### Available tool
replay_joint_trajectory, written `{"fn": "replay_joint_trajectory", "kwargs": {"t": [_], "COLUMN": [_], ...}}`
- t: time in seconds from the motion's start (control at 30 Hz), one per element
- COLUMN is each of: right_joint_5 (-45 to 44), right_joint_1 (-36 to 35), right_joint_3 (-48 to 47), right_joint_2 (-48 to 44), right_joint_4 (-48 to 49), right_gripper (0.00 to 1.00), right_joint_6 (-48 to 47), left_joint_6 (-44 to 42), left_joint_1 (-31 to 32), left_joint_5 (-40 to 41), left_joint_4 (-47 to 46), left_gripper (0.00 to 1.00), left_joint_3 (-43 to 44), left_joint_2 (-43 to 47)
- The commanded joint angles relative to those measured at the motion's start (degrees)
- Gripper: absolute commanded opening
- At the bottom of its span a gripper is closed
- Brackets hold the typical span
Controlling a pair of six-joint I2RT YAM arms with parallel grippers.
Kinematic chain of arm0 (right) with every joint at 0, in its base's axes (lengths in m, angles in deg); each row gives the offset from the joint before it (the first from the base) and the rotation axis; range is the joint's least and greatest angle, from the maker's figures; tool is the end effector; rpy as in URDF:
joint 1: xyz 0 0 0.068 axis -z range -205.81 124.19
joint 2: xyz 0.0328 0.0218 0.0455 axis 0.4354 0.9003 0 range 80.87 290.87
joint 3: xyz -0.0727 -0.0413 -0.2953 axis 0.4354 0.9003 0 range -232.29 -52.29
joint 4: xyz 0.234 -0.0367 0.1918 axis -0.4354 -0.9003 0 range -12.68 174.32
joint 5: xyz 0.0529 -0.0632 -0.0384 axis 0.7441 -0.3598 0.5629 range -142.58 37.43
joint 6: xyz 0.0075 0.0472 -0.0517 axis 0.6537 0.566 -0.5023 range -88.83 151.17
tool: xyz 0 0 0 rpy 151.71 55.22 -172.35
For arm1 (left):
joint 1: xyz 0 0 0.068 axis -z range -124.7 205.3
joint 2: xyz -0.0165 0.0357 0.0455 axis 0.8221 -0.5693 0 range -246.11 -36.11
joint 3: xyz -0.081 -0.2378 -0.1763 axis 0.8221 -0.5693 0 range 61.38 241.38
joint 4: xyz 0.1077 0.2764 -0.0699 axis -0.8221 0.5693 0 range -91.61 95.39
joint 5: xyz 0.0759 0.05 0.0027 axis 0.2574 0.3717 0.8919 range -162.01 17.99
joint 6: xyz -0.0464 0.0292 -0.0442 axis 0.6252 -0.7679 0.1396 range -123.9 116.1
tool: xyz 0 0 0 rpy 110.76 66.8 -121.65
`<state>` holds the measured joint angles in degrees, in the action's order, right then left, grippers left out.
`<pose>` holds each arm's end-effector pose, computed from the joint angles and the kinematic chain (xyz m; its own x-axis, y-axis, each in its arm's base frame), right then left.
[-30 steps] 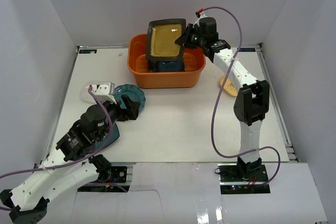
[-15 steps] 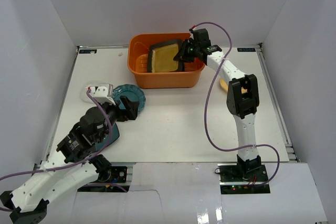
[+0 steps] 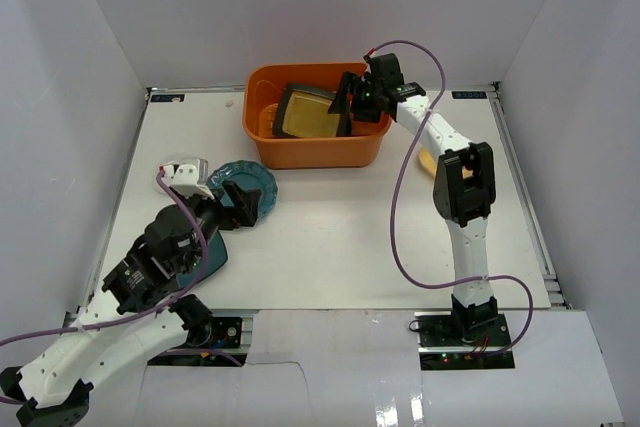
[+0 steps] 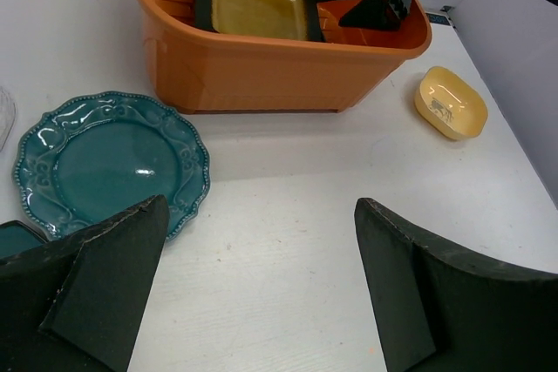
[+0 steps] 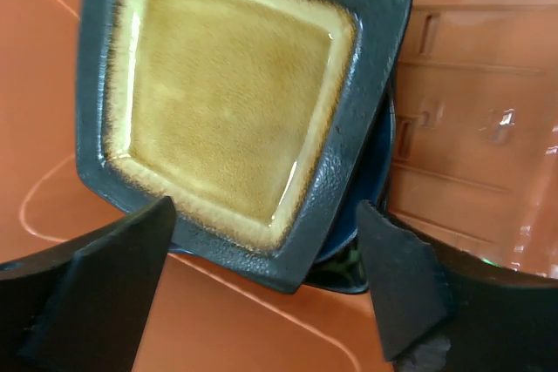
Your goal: Place the plates into the plastic bin on the countertop
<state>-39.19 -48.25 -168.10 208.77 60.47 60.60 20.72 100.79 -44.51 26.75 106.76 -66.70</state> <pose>0.5549 0.2437 0.2709 -0.7401 0.2116 -0.6383 -0.2077 0.8309 0.5162 0.1240 -0.0883 0.3685 -0.2819 -0.2403 -0.9289 0.2206 0.9260 -0.3065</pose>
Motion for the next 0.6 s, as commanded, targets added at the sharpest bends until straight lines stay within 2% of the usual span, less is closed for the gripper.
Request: {"fn": "replay_joint_trajectory", "kwargs": {"t": [0.0, 0.07, 0.13, 0.23, 0.27, 0.3, 0.37, 0.4, 0.5, 0.53, 0.57], "right_joint_5": [-4.06, -7.92, -10.48, -12.68, -13.03, -13.64, -16.81, -17.16, -16.47, -16.2, -15.94], "right_joint_1": [0.11, -0.15, -1.03, -3.84, -5.06, -7.94, -13.12, -15.07, -22.54, -24.3, -28.15], "right_joint_3": [-4.42, -4.17, -3.29, 2.67, 5.56, 13.16, 22.16, 31.17, 44.4, 52.27, 55.57], "right_joint_2": [-6.42, -8.35, -11.78, -18.27, -20.3, -25.1, -30.14, -34.69, -41.64, -42.63, -43.08], "right_joint_4": [-2.32, -2.6, -2.42, 0.38, 2.22, 4.41, 13.01, 16.18, 31.11, 38.98, 42.8], "right_gripper": [0.92, 0.98, 0.94, 0.94, 0.94, 0.95, 1.0, 0.96, 0.82, 0.69, 0.61], "right_joint_6": [-3.94, -5.78, -7.54, -8.69, -8.69, -8.6, -6.25, -4.92, 2.8, 5.35, 7.64], "left_joint_6": [-1.33, -2.38, -3.44, -4.4, -4.67, -4.93, -5.72, -6.07, -6.87, -7.04, -7.13], "left_joint_1": [0.03, 0.03, 0.03, 0.03, 0.03, 0.03, 0.03, 0.03, 0.03, 0.03, 0.03], "left_joint_5": [1.41, 2.02, 2.99, 3.78, 3.78, 3.7, 3.78, 3.78, 4.13, 4.13, 3.96], "left_joint_4": [0.55, 0.56, 0.47, -0.32, -0.76, -1.37, -1.99, -2.51, -2.96, -2.96, -2.87], "left_gripper": [0.98, 0.98, 0.98, 0.98, 0.98, 0.98, 0.98, 0.98, 0.98, 0.98, 0.98], "left_joint_3": [3.39, 5.15, 6.73, 8.4, 8.84, 9.28, 10.77, 11.21, 12.71, 12.8, 12.54], "left_joint_2": [-0.26, -0.61, -1.14, -1.67, -1.67, -1.84, -2.11, -2.19, -2.28, -2.11, -2.02]}}
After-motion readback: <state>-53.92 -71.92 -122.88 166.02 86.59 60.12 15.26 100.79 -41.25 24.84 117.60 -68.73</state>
